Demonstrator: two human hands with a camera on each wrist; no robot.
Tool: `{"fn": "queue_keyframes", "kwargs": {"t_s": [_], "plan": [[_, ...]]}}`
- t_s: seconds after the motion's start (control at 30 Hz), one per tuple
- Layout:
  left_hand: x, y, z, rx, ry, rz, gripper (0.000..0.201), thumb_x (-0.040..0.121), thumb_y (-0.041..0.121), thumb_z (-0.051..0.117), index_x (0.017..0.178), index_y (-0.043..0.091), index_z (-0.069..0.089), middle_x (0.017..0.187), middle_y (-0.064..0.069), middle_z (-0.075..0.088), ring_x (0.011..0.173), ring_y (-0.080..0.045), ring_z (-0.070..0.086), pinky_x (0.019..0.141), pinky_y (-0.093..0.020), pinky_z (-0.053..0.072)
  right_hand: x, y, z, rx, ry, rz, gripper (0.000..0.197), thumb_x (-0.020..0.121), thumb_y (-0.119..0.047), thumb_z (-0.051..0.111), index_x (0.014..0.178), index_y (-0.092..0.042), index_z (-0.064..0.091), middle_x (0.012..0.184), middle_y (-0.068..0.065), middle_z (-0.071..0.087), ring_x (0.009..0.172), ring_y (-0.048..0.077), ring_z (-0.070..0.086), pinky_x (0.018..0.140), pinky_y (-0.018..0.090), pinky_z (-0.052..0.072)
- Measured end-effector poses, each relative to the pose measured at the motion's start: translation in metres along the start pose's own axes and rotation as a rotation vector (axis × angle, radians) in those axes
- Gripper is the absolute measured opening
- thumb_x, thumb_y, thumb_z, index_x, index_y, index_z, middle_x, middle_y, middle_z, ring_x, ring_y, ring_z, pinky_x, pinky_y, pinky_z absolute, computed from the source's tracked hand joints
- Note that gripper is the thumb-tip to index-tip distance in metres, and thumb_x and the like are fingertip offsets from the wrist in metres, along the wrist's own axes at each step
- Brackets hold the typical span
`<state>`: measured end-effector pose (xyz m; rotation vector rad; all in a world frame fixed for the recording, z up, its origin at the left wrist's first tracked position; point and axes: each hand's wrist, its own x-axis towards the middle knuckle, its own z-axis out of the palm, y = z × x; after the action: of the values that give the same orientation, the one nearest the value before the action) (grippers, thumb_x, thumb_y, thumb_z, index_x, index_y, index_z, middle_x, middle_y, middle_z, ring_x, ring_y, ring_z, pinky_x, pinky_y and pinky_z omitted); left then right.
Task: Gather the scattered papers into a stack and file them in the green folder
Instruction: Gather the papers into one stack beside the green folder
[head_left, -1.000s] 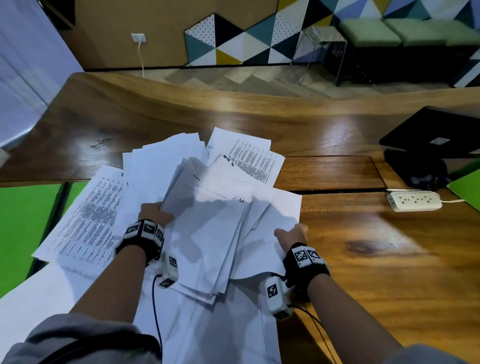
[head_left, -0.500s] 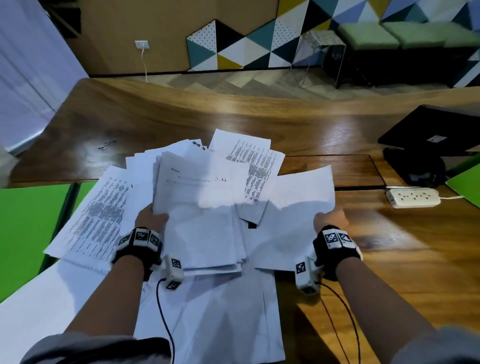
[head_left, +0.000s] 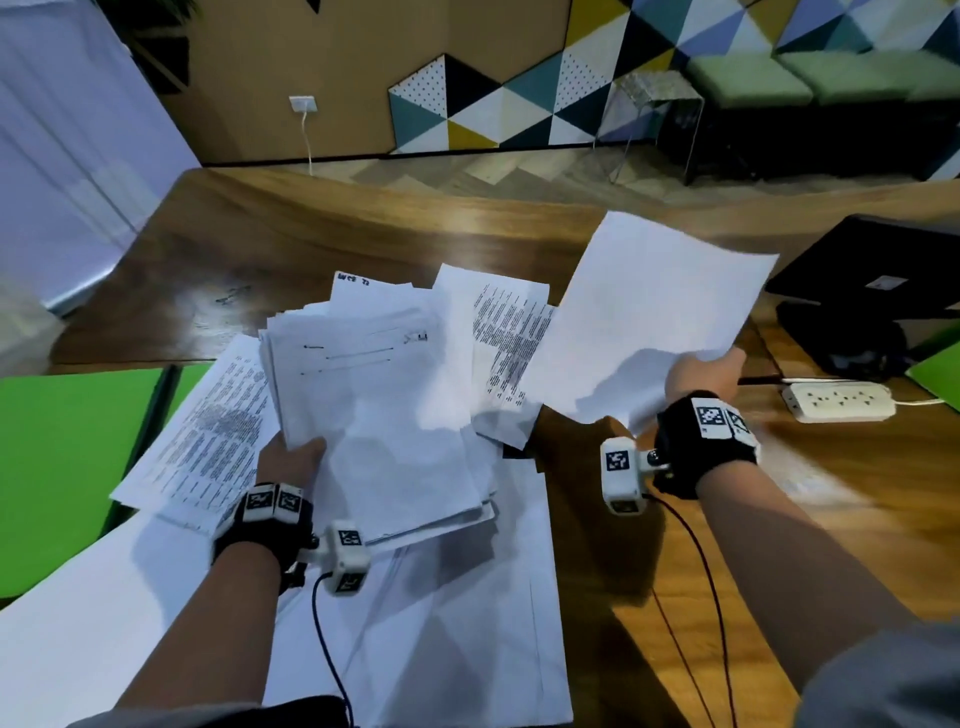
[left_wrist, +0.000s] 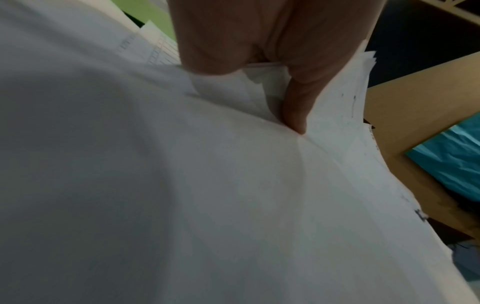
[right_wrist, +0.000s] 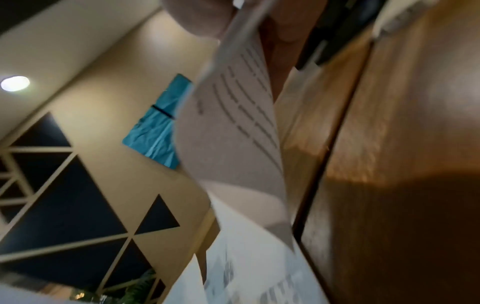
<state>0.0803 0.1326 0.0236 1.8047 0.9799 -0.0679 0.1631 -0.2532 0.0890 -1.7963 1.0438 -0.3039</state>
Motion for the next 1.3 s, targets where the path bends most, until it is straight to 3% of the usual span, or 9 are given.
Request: {"fn": "queue_keyframes", "kwargs": {"t_s": [0.13, 0.3, 0.43, 0.6, 0.77, 0.93, 1.1, 1.2, 1.3], "plan": [[0.001, 0.007, 0.001, -0.033, 0.038, -0.017, 0.046, 0.087, 0.009, 0.061, 0.129, -0.007, 0.05, 0.129, -0.027, 0.056, 0.118, -0.04, 0.055, 0.093, -0.039, 0.043, -0.01, 0.02, 0.033, -0.092, -0.105, 0.074, 0.041, 0.095, -0.003, 0.04, 0.136, -0.007, 0.038, 0.135, 0.023, 0.051, 0.119, 0.039, 0.053, 0.09, 0.036, 0.044], [0.006, 0.022, 0.007, -0.036, 0.046, -0.019, 0.045, 0.087, 0.013, 0.062, 0.126, -0.006, 0.053, 0.127, -0.024, 0.058, 0.116, -0.036, 0.057, 0.08, -0.029, 0.039, -0.016, 0.037, 0.072, -0.25, -0.256, -0.002, 0.034, 0.095, -0.002, 0.037, 0.128, -0.001, 0.042, 0.124, 0.028, 0.055, 0.11, 0.042, 0.056, 0.076, 0.035, 0.041], [0.025, 0.026, 0.017, -0.066, 0.019, -0.017, 0.042, 0.084, 0.012, 0.064, 0.124, -0.003, 0.056, 0.117, -0.02, 0.063, 0.107, -0.033, 0.06, 0.085, -0.031, 0.043, -0.018, 0.03, 0.098, -0.364, -0.457, 0.063, 0.042, 0.093, -0.01, 0.046, 0.134, -0.003, 0.041, 0.129, 0.021, 0.054, 0.117, 0.038, 0.054, 0.086, 0.037, 0.044], [0.04, 0.023, 0.032, -0.017, -0.04, -0.045, 0.051, 0.076, 0.013, 0.066, 0.123, -0.004, 0.056, 0.121, -0.027, 0.062, 0.109, -0.04, 0.061, 0.093, -0.042, 0.048, -0.02, 0.02, 0.124, -0.406, -0.679, 0.228, 0.055, 0.089, -0.023, 0.06, 0.138, -0.001, 0.045, 0.138, 0.016, 0.052, 0.124, 0.034, 0.052, 0.094, 0.037, 0.044], [0.05, 0.008, 0.041, 0.048, -0.046, -0.104, 0.041, 0.089, 0.006, 0.056, 0.128, -0.007, 0.051, 0.127, -0.028, 0.057, 0.1, -0.034, 0.057, 0.083, -0.031, 0.039, -0.02, 0.017, 0.138, -0.467, -0.699, 0.292, 0.06, 0.088, -0.022, 0.062, 0.139, 0.0, 0.041, 0.132, 0.018, 0.056, 0.115, 0.035, 0.057, 0.092, 0.039, 0.047], [0.052, 0.004, 0.041, 0.042, -0.075, -0.109, 0.044, 0.091, 0.008, 0.055, 0.132, -0.006, 0.048, 0.133, -0.027, 0.053, 0.12, -0.04, 0.052, 0.084, -0.03, 0.037, -0.022, 0.02, 0.146, -0.452, -0.698, 0.341, 0.064, 0.08, -0.036, 0.063, 0.134, -0.008, 0.047, 0.126, 0.015, 0.059, 0.107, 0.036, 0.06, 0.096, 0.044, 0.048], [0.05, 0.002, 0.042, 0.044, -0.076, -0.105, 0.043, 0.091, 0.007, 0.055, 0.131, -0.006, 0.048, 0.132, -0.026, 0.054, 0.12, -0.04, 0.052, 0.085, -0.029, 0.037, -0.029, 0.021, 0.152, -0.411, -0.569, 0.341, 0.073, 0.073, -0.038, 0.059, 0.136, -0.009, 0.038, 0.133, 0.011, 0.049, 0.109, 0.035, 0.057, 0.084, 0.039, 0.046], [0.05, 0.002, 0.042, 0.048, -0.07, -0.107, 0.043, 0.091, 0.008, 0.056, 0.13, -0.008, 0.048, 0.131, -0.027, 0.054, 0.119, -0.04, 0.053, 0.084, -0.029, 0.036, -0.027, 0.023, 0.157, -0.393, -0.55, 0.346, 0.078, 0.065, -0.036, 0.057, 0.136, -0.011, 0.034, 0.13, 0.015, 0.051, 0.103, 0.039, 0.061, 0.091, 0.047, 0.048], [0.052, 0.001, 0.042, 0.067, -0.072, -0.099, 0.042, 0.09, 0.009, 0.056, 0.128, -0.008, 0.049, 0.129, -0.029, 0.055, 0.108, -0.037, 0.056, 0.083, -0.03, 0.037, -0.026, 0.024, 0.155, -0.357, -0.585, 0.339, 0.067, 0.081, -0.019, 0.057, 0.141, -0.003, 0.033, 0.128, 0.018, 0.054, 0.109, 0.039, 0.06, 0.09, 0.04, 0.05]]}}
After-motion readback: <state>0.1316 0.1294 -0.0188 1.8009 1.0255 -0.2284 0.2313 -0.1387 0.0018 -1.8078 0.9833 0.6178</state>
